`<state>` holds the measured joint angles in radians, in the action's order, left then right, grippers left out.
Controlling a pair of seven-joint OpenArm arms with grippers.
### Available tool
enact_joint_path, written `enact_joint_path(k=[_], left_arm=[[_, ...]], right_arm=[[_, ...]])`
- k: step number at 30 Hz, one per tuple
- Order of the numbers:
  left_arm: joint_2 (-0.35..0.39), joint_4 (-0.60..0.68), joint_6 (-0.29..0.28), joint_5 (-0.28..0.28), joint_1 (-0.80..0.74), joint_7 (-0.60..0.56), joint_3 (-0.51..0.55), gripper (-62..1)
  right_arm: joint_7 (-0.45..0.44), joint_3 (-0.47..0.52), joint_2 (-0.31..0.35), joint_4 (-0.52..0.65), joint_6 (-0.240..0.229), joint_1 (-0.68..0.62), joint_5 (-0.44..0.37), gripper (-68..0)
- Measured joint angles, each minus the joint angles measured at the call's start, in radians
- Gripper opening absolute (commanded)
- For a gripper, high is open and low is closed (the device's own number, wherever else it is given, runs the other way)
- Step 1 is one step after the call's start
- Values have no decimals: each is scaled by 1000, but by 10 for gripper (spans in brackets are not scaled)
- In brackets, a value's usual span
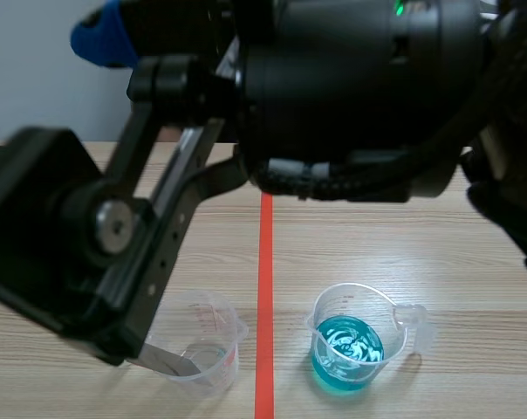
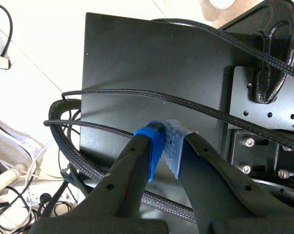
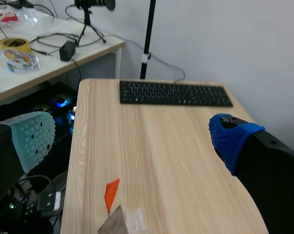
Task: Do the redox reaction experiment.
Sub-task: 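Lift the metal plate out of the left beaker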
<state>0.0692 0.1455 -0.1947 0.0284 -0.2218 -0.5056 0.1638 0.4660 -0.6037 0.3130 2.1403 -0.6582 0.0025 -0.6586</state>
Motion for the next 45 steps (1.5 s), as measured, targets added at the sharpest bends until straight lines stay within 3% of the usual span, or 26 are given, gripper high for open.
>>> enact_joint_path(k=[8, 14, 22, 24, 34, 42, 45], left_arm=[[0, 0, 0, 0, 0, 0, 0, -582], [0, 0, 0, 0, 0, 0, 0, -582], [0, 0, 0, 0, 0, 0, 0, -582], [0, 0, 0, 0, 0, 0, 0, -582], [0, 0, 0, 0, 0, 0, 0, -582], [0, 0, 0, 0, 0, 0, 0, -582], [0, 0, 0, 0, 0, 0, 0, -582]], right_arm=[[-46, -110, 4, -136, 1, 0, 29, 4], [-190, -196, 69, -188, 69, 0, 114, 4], [-360, -272, 78, -314, 100, 0, 216, 4], [-387, -291, 78, -330, 126, 0, 242, 4], [-417, -341, 21, -414, 166, 0, 322, 1], [-403, -341, -3, -432, 165, 0, 341, -253], [-379, -341, -3, -432, 165, 0, 342, -304]])
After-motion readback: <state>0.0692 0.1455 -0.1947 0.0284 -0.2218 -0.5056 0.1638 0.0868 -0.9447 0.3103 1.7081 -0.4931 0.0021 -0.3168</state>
